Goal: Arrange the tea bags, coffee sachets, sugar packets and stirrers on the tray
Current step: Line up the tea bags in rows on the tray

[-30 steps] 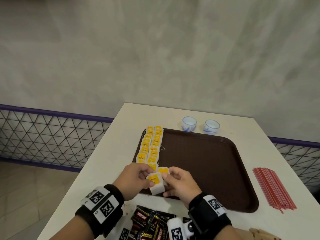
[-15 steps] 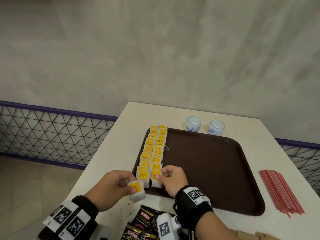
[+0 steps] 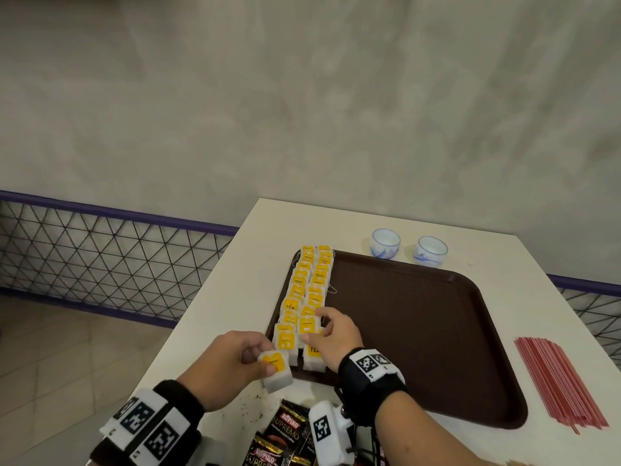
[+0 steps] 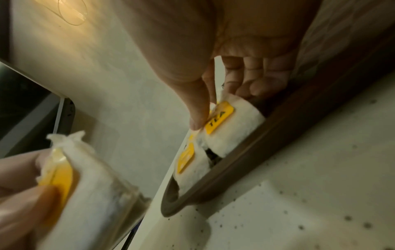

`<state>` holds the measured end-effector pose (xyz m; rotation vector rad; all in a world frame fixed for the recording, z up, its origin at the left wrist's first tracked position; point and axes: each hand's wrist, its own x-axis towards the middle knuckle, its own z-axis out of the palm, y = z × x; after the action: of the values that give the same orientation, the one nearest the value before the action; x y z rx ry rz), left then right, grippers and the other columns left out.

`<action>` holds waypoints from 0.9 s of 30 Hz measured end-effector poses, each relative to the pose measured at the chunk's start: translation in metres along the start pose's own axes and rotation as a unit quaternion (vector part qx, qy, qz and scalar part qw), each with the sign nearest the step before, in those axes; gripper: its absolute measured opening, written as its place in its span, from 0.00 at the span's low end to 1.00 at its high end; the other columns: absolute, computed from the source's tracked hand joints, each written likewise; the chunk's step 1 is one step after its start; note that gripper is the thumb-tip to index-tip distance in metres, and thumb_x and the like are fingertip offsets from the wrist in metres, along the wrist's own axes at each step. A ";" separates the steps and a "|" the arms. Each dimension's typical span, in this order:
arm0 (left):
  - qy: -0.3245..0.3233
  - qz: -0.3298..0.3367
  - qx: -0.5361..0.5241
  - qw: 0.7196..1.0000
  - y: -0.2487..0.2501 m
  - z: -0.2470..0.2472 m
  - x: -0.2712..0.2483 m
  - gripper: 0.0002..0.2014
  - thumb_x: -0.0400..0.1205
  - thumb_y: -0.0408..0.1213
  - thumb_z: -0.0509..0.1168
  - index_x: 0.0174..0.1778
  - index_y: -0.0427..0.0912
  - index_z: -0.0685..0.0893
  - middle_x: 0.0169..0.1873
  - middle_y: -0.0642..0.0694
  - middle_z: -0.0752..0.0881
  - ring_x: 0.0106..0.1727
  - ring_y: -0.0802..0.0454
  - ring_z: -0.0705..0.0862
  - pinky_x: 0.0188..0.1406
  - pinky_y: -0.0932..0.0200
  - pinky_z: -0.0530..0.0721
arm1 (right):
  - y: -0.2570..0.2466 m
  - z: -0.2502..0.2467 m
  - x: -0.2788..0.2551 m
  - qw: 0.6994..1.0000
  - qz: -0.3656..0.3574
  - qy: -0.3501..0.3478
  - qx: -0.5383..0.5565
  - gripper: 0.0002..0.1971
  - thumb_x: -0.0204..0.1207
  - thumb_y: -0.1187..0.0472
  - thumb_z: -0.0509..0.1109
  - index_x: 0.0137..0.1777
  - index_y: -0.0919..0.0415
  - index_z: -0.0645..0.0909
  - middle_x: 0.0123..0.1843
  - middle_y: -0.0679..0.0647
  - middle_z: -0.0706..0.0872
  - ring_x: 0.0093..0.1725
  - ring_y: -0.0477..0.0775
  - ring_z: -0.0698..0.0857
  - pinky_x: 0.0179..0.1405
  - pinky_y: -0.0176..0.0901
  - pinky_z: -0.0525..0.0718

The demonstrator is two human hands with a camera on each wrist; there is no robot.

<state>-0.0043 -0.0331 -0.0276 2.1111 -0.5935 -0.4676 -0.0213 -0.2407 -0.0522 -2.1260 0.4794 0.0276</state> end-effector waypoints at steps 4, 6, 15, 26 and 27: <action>0.002 0.001 0.002 1.000 0.002 0.001 0.002 0.05 0.74 0.36 0.74 0.37 0.51 0.86 0.29 0.50 0.80 0.32 0.57 0.75 0.36 0.62 0.76 | -0.001 0.002 0.004 0.999 -0.026 0.024 0.007 0.13 0.73 0.58 0.77 0.55 0.48 0.81 0.50 0.51 0.72 0.37 0.41 0.74 0.33 0.25 0.69; 0.008 0.004 0.005 1.000 0.003 0.001 0.002 0.05 0.74 0.35 0.74 0.37 0.51 0.86 0.29 0.51 0.80 0.32 0.58 0.75 0.35 0.63 0.75 | 0.000 0.003 0.005 0.999 -0.027 0.028 -0.004 0.08 0.73 0.61 0.76 0.47 0.50 0.81 0.48 0.50 0.71 0.37 0.40 0.74 0.31 0.25 0.69; 0.011 0.006 0.006 1.000 0.009 0.002 0.002 0.04 0.74 0.37 0.74 0.38 0.51 0.86 0.31 0.49 0.82 0.32 0.59 0.75 0.36 0.64 0.76 | 0.009 -0.011 -0.003 0.995 -0.057 -0.033 0.075 0.08 0.77 0.65 0.72 0.39 0.53 0.78 0.41 0.52 0.85 0.40 0.46 0.81 0.40 0.34 0.76; 0.001 0.000 0.018 1.000 0.016 0.013 0.010 0.05 0.75 0.36 0.74 0.37 0.51 0.85 0.29 0.54 0.78 0.30 0.64 0.74 0.33 0.72 0.73 | 0.019 -0.015 -0.008 0.995 -0.054 -0.069 0.055 0.11 0.82 0.64 0.65 0.39 0.51 0.72 0.35 0.46 0.78 0.31 0.43 0.73 0.33 0.36 0.71; 0.001 -0.002 0.027 1.000 0.016 0.014 0.011 0.06 0.75 0.36 0.73 0.37 0.52 0.84 0.29 0.54 0.78 0.30 0.65 0.74 0.32 0.73 0.73 | 0.018 -0.015 -0.009 0.995 -0.055 -0.065 0.055 0.11 0.82 0.64 0.64 0.40 0.51 0.72 0.35 0.47 0.78 0.31 0.43 0.73 0.33 0.36 0.70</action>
<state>-0.0069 -0.0568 -0.0230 2.1632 -0.6072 -0.4551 -0.0380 -0.2591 -0.0563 -2.0248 0.2791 0.0747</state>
